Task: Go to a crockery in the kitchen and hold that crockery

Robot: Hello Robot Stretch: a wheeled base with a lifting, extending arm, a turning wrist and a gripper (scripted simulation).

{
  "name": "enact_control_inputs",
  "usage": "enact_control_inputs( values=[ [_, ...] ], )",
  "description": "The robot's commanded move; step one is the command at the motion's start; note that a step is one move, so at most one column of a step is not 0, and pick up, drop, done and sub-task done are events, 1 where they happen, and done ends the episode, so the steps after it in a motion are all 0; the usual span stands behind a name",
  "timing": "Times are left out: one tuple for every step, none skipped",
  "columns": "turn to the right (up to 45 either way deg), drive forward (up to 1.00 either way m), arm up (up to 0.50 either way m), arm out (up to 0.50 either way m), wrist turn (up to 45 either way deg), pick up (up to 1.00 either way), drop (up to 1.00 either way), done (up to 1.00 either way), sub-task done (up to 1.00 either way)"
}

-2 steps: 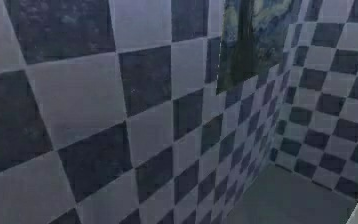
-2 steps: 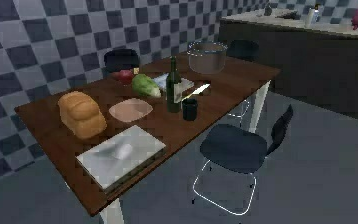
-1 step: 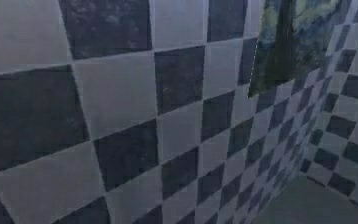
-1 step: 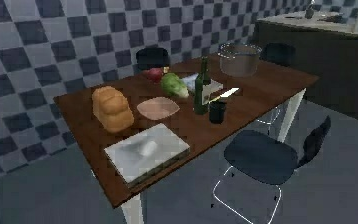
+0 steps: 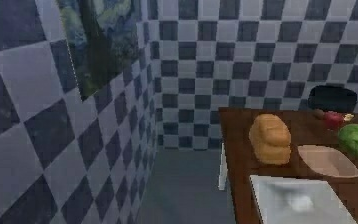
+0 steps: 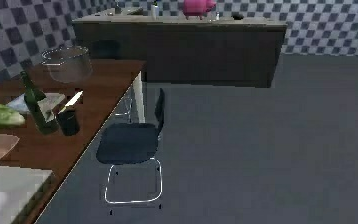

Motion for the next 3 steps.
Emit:
enact_control_inputs(
  values=[
    [45.0, 0.00, 0.00, 0.00, 0.0, 0.00, 0.00, 0.00, 0.00],
    [6.0, 0.00, 0.00, 0.00, 0.0, 0.00, 0.00, 0.00, 0.00],
    [0.0, 0.25, 0.00, 0.00, 0.0, 0.00, 0.00, 0.00, 0.00]
  ],
)
